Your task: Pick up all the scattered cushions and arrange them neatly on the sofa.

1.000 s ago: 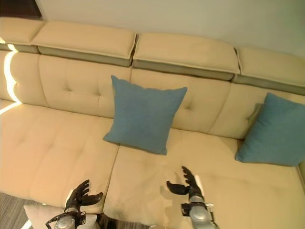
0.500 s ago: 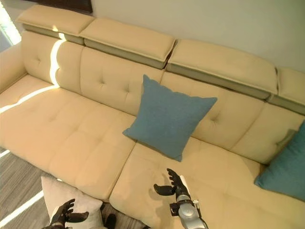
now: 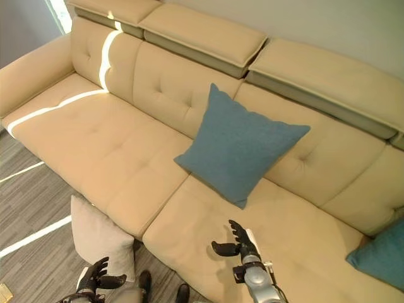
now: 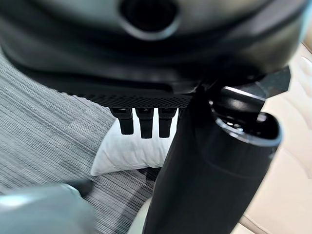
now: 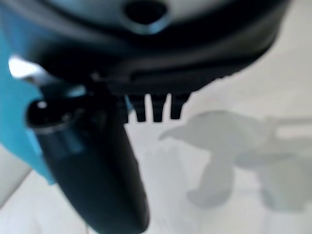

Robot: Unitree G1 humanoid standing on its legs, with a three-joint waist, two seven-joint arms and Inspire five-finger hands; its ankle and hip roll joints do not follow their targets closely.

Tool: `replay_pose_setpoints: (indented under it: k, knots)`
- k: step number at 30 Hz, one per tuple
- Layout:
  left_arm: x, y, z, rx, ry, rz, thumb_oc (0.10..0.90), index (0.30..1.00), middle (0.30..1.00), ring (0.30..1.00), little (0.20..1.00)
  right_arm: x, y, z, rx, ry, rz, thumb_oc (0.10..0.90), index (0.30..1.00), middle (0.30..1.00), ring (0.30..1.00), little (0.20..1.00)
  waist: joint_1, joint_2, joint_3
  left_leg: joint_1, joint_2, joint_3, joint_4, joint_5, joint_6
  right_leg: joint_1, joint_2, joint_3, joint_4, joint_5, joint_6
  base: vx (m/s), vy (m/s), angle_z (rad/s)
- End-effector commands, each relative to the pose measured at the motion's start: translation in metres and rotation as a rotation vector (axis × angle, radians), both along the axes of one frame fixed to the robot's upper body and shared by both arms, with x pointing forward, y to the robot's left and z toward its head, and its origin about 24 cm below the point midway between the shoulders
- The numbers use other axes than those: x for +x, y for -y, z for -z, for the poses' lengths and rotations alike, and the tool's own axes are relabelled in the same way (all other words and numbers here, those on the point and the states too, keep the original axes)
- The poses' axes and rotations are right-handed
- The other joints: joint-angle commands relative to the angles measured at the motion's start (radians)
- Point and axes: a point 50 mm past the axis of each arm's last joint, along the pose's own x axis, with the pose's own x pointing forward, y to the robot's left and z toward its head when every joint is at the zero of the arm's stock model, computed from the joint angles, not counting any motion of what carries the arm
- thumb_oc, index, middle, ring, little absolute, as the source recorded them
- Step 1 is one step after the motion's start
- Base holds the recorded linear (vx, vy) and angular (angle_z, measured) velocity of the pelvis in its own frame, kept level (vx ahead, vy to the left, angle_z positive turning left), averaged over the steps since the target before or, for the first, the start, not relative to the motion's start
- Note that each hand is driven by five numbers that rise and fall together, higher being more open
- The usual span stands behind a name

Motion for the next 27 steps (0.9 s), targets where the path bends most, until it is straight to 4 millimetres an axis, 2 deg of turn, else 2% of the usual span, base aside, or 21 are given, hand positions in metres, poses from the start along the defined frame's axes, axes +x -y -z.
replay_pose_setpoints:
  k: [1, 6, 7, 10, 11, 12, 13, 14, 15, 18, 19, 20, 23, 25, 26, 27]
  knots:
    - [0.002, 0.011, 0.000, 0.002, 0.025, 0.051, 0.800, 0.900, 0.900, 0.900, 0.900, 0.014, 0.002, -0.017, 0.021, 0.136, 0.039, 0.800, 0.900, 0.900, 0.900, 0.900, 0.000, -0.004, -0.064, 0.126, -0.001, 0.014, -0.138, -0.089, 0.009, -0.083, -0.111, 0.074, 0.050, 0.081, 0.167, -0.02, 0.238, 0.24]
    - [0.008, 0.005, -0.003, 0.027, 0.028, 0.087, 0.800, 0.900, 0.900, 0.900, 0.900, 0.017, -0.007, -0.015, 0.040, 0.132, 0.035, 0.800, 0.900, 0.900, 0.900, 0.900, 0.006, -0.006, -0.061, 0.133, -0.060, -0.034, -0.202, -0.097, 0.039, -0.098, -0.169, 0.057, 0.112, 0.103, 0.190, -0.07, 0.291, 0.32]
    - [0.011, -0.002, -0.005, 0.049, 0.032, 0.083, 0.800, 0.900, 0.900, 0.900, 0.900, 0.023, -0.016, -0.017, 0.059, 0.145, 0.016, 0.800, 0.900, 0.900, 0.900, 0.900, 0.016, -0.010, -0.049, 0.136, -0.076, -0.037, -0.211, -0.097, 0.052, -0.116, -0.189, 0.058, 0.147, 0.109, 0.195, -0.10, 0.237, 0.42]
    - [0.009, -0.012, -0.006, 0.074, 0.022, 0.059, 0.800, 0.900, 0.900, 0.900, 0.900, 0.033, -0.025, -0.019, 0.062, 0.157, -0.021, 0.800, 0.900, 0.900, 0.900, 0.900, 0.036, -0.008, -0.039, 0.136, -0.082, -0.030, -0.216, -0.094, 0.064, -0.137, -0.204, 0.047, 0.190, 0.120, 0.202, -0.09, 0.188, 0.34]
    - [0.006, -0.016, -0.006, 0.081, 0.013, 0.053, 0.800, 0.900, 0.900, 0.900, 0.900, 0.035, -0.030, -0.021, 0.067, 0.169, -0.038, 0.800, 0.900, 0.900, 0.900, 0.900, 0.041, -0.010, -0.038, 0.141, -0.085, -0.031, -0.225, -0.090, 0.067, -0.147, -0.199, 0.052, 0.215, 0.123, 0.203, -0.01, 0.207, 0.19]
    - [0.003, -0.019, -0.006, 0.085, 0.003, 0.061, 0.800, 0.900, 0.900, 0.900, 0.900, 0.035, -0.033, -0.022, 0.082, 0.177, -0.053, 0.800, 0.900, 0.900, 0.900, 0.900, 0.026, -0.018, -0.036, 0.159, -0.099, -0.049, -0.240, -0.080, 0.073, -0.151, -0.113, 0.137, 0.223, 0.093, 0.189, 0.02, 0.132, 0.10]
    - [0.003, -0.019, -0.006, 0.085, 0.003, 0.061, 0.800, 0.900, 0.900, 0.900, 0.900, 0.035, -0.033, -0.022, 0.082, 0.177, -0.053, 0.800, 0.900, 0.900, 0.900, 0.900, 0.025, -0.018, -0.039, 0.155, -0.100, -0.050, -0.240, -0.077, 0.073, -0.154, -0.114, 0.136, 0.222, 0.095, 0.189, 0.04, 0.155, 0.23]
    - [0.002, -0.020, -0.006, 0.086, 0.002, 0.061, 0.800, 0.900, 0.900, 0.900, 0.900, 0.034, -0.033, -0.022, 0.088, 0.177, -0.050, 0.800, 0.900, 0.900, 0.900, 0.900, 0.019, -0.022, -0.043, 0.159, -0.115, -0.065, -0.246, -0.070, 0.076, -0.151, -0.057, 0.179, 0.208, 0.072, 0.187, 0.04, 0.108, 0.60]
    - [-0.004, -0.020, -0.003, 0.082, -0.018, 0.055, 0.800, 0.900, 0.900, 0.900, 0.900, 0.032, -0.031, -0.020, 0.090, 0.169, -0.039, 0.800, 0.900, 0.900, 0.900, 0.900, 0.021, -0.027, -0.056, 0.160, -0.136, -0.084, -0.264, -0.061, 0.079, -0.139, -0.016, 0.182, 0.181, 0.057, 0.173, 0.04, 0.107, 0.79]
    - [-0.007, -0.021, -0.002, 0.079, -0.033, 0.052, 0.800, 0.900, 0.900, 0.900, 0.900, 0.031, -0.033, -0.016, 0.100, 0.151, -0.034, 0.800, 0.900, 0.900, 0.900, 0.900, 0.027, -0.030, -0.062, 0.167, -0.150, -0.100, -0.279, -0.053, 0.080, -0.129, 0.007, 0.166, 0.153, 0.043, 0.163, 0.05, 0.024, 0.50]
    - [-0.006, -0.021, -0.003, 0.079, -0.027, 0.050, 0.800, 0.900, 0.900, 0.900, 0.900, 0.032, -0.034, -0.017, 0.104, 0.157, -0.037, 0.800, 0.900, 0.900, 0.900, 0.900, 0.027, -0.032, -0.063, 0.165, -0.156, -0.111, -0.274, -0.051, 0.078, -0.125, 0.011, 0.177, 0.143, 0.044, 0.164, 0.09, -0.007, 0.20]
    - [-0.004, -0.021, -0.003, 0.084, -0.022, 0.058, 0.800, 0.900, 0.900, 0.900, 0.900, 0.031, -0.034, -0.017, 0.108, 0.159, -0.037, 0.800, 0.900, 0.900, 0.900, 0.900, 0.017, -0.032, -0.062, 0.168, -0.163, -0.125, -0.269, -0.056, 0.076, -0.125, 0.033, 0.227, 0.143, 0.044, 0.162, 0.08, -0.009, 0.32]
    - [0.002, -0.016, -0.005, 0.074, 0.008, 0.064, 0.800, 0.900, 0.900, 0.900, 0.900, 0.033, -0.027, -0.023, 0.097, 0.183, -0.033, 0.800, 0.900, 0.900, 0.900, 0.900, 0.017, -0.035, -0.051, 0.132, -0.188, -0.118, -0.177, -0.081, 0.053, -0.105, 0.009, 0.223, 0.112, 0.063, 0.157, 0.05, 0.007, 0.75]
    - [0.008, -0.011, -0.006, 0.066, 0.030, 0.085, 0.800, 0.900, 0.900, 0.900, 0.900, 0.034, -0.022, -0.025, 0.084, 0.191, -0.023, 0.800, 0.900, 0.900, 0.900, 0.900, 0.012, -0.031, -0.039, 0.082, -0.176, -0.070, -0.088, -0.078, 0.019, -0.084, -0.008, 0.200, 0.090, 0.063, 0.156, -0.01, 0.036, 0.84]
    - [0.009, -0.009, -0.007, 0.065, 0.035, 0.084, 0.800, 0.900, 0.900, 0.900, 0.900, 0.036, -0.020, -0.026, 0.073, 0.195, -0.022, 0.800, 0.900, 0.900, 0.900, 0.900, 0.013, -0.032, -0.032, 0.046, -0.154, -0.026, -0.039, -0.073, 0.005, -0.076, -0.020, 0.188, 0.083, 0.062, 0.156, -0.03, 0.066, 0.93]
    - [0.009, -0.009, -0.007, 0.064, 0.037, 0.076, 0.800, 0.900, 0.900, 0.900, 0.900, 0.037, -0.019, -0.026, 0.068, 0.196, -0.018, 0.800, 0.900, 0.900, 0.900, 0.900, 0.011, -0.036, -0.029, 0.030, -0.120, 0.025, -0.029, -0.075, 0.007, -0.068, -0.033, 0.177, 0.079, 0.060, 0.158, 0.03, 0.107, 0.61]
